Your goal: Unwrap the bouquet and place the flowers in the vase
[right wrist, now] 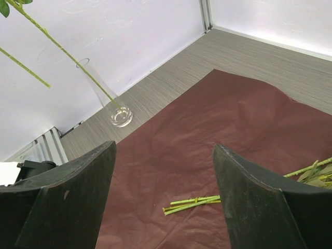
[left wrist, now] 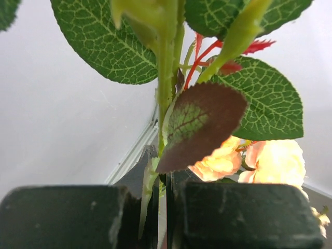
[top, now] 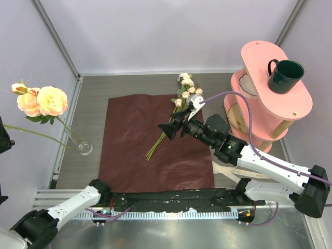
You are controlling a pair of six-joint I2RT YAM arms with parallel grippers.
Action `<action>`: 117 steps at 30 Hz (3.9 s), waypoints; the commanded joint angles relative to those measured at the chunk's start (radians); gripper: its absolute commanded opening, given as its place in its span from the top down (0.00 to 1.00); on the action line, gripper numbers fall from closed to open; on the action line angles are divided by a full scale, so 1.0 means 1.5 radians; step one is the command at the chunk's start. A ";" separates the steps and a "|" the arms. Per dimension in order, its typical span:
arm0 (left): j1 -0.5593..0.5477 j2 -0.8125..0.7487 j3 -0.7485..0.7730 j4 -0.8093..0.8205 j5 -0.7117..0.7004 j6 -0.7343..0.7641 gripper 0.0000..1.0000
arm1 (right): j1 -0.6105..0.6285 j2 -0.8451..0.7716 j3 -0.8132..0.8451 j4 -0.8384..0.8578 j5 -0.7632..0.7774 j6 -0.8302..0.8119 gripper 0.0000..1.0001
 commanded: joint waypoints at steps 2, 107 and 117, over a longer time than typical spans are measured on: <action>-0.001 0.002 -0.020 0.086 -0.058 0.046 1.00 | -0.006 -0.016 -0.003 0.040 -0.001 0.003 0.19; -0.001 -0.237 -0.877 0.952 -0.271 0.333 0.83 | -0.036 -0.060 -0.072 0.048 -0.045 0.045 0.19; -0.001 -0.252 -0.882 0.932 -0.261 0.327 0.42 | -0.036 -0.055 -0.077 0.053 -0.046 0.048 0.19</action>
